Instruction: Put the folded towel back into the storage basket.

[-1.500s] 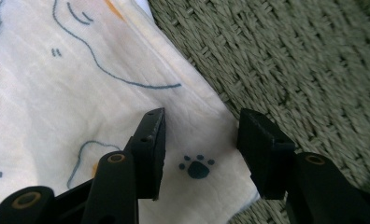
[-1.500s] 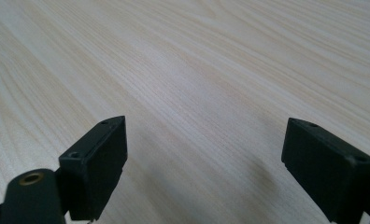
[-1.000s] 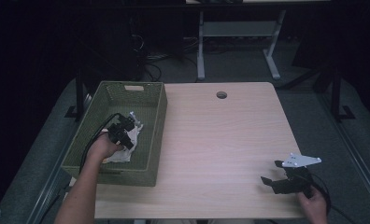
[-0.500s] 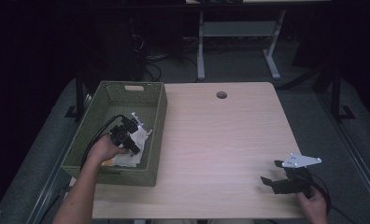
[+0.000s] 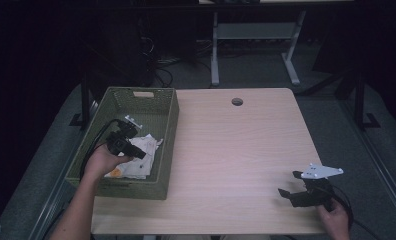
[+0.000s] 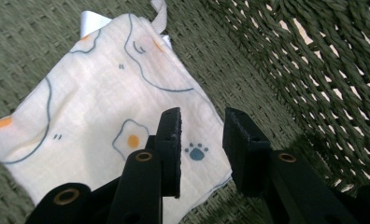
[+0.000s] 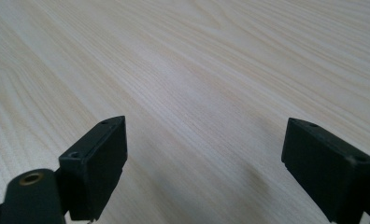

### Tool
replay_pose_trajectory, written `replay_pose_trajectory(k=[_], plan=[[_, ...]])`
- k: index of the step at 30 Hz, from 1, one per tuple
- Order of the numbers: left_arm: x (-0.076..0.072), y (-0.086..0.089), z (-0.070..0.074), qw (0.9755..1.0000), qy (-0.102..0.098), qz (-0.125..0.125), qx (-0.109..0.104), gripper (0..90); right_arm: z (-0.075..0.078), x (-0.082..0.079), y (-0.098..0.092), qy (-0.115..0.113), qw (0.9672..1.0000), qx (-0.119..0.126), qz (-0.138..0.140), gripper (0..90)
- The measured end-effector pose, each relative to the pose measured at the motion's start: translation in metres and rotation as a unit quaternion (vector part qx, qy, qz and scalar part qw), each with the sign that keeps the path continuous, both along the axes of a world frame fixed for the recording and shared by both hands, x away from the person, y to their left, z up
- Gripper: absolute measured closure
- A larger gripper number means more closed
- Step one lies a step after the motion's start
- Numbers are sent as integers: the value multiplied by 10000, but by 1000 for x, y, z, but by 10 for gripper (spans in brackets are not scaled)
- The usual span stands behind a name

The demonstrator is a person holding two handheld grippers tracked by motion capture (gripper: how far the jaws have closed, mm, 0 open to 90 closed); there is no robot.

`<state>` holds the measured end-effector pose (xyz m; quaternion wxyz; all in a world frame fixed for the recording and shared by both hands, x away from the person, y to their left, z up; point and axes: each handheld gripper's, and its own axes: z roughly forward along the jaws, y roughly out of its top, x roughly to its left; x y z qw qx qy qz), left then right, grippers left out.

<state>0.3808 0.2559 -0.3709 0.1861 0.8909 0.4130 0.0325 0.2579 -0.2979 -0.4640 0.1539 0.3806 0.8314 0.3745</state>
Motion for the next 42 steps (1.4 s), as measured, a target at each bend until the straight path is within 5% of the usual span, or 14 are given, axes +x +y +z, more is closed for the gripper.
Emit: replay_pose_trajectory(k=[14, 16, 19, 25, 27, 29, 39, 42], plan=[[-17, 8, 18, 9961, -430, 220, -740, 622, 0, -2, 4, -53, 10000, -45, 19, 138], [-20, 12, 19, 9925, -502, 288, -1074, 620, 1, -3, 4, -48, 10000, -35, 12, 138], [-22, 16, 20, 9903, -589, 376, -1203, 618, 1, -3, 4, -54, 10000, -18, 2, 138], [-27, 31, 19, 9778, -661, 665, -1873, 615, 1, -3, 5, -61, 10000, -31, 0, 138], [-31, 37, 21, 9698, -712, 700, -2225, 615, 1, -3, 5, -54, 10000, -39, 1, 138], [-35, 40, 22, 9644, -781, 768, -2408, 598, 1, -3, 6, -55, 10000, -45, 0, 138], [-46, 43, 23, 9464, -934, 764, -2995, 555, 2, -4, 6, -93, 9999, -44, 29, 138], [-49, 40, 25, 9453, -958, 703, -3037, 550, 2, -5, 6, -104, 9999, -58, 28, 138]])
